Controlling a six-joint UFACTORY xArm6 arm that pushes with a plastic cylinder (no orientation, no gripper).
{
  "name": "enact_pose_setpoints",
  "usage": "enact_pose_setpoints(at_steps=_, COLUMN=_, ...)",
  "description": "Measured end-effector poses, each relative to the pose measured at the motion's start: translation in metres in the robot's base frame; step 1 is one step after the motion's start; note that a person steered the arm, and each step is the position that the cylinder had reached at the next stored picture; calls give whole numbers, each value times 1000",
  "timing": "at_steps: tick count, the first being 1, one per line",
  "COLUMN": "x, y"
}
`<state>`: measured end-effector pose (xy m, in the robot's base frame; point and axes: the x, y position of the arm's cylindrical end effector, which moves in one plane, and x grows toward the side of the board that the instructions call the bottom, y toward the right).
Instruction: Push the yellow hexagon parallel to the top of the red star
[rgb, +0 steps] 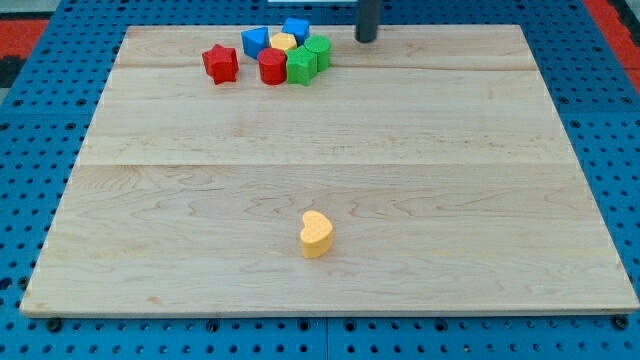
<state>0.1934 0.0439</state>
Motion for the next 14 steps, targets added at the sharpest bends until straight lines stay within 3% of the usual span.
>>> enact_pose_setpoints(at_steps=2, x=9, y=-28)
enact_pose_setpoints(at_steps=4, x=56, y=-57)
enact_pose_setpoints(at_steps=11, x=54, y=-41)
enact_pose_setpoints(at_steps=13, x=37, y=-72)
enact_pose_setpoints(at_steps=14, x=66, y=-117)
